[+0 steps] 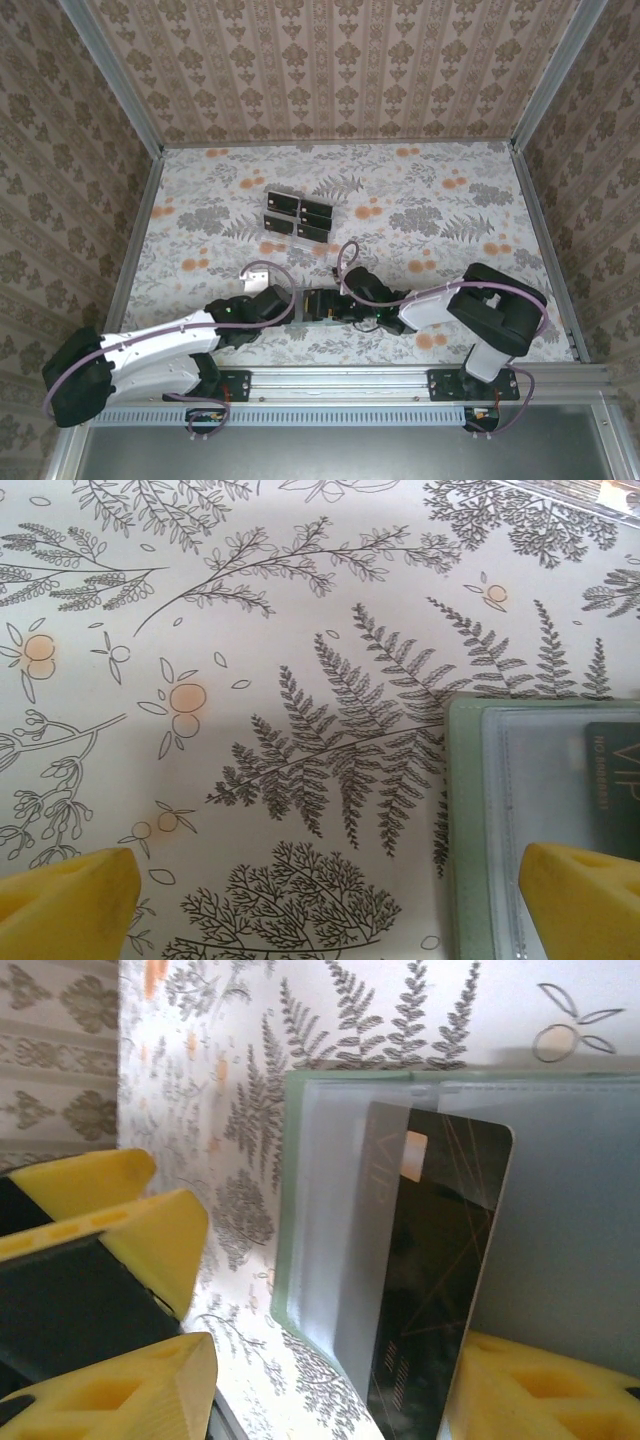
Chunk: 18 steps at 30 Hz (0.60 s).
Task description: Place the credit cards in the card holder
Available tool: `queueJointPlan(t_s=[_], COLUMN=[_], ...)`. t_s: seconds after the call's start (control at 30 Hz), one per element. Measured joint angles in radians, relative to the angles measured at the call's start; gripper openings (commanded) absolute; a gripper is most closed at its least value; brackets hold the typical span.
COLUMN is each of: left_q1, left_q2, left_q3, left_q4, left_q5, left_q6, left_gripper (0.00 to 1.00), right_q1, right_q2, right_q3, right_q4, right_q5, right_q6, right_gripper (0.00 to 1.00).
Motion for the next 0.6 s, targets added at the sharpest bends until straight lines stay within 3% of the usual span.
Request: queueJointPlan(t_s=[0.23, 0.43, 0.6], left_q1=[0.042, 0.055, 0.056], left_q2=[-0.004, 0.018, 0.037], left_q3=[-0.029, -0.04, -0.045], left_q4=[0.005, 0.017, 0.03], left_q5=[0.032, 0.049, 0.055], left_q6=[0.03, 0.04, 0.04], left_gripper=[1.0, 1.0, 1.0], right_q1=[-0.004, -0.004, -0.004], right_q2=[-0.052, -0.051, -0.035], right_q3=[0.067, 0.107, 0.141], right_q4=[-0.261, -0.373, -0.415], right_q5=[0.043, 0.074, 0.086], right_q6=[-0.091, -0.143, -0.164], right_gripper=[0.59, 0.47, 0.43])
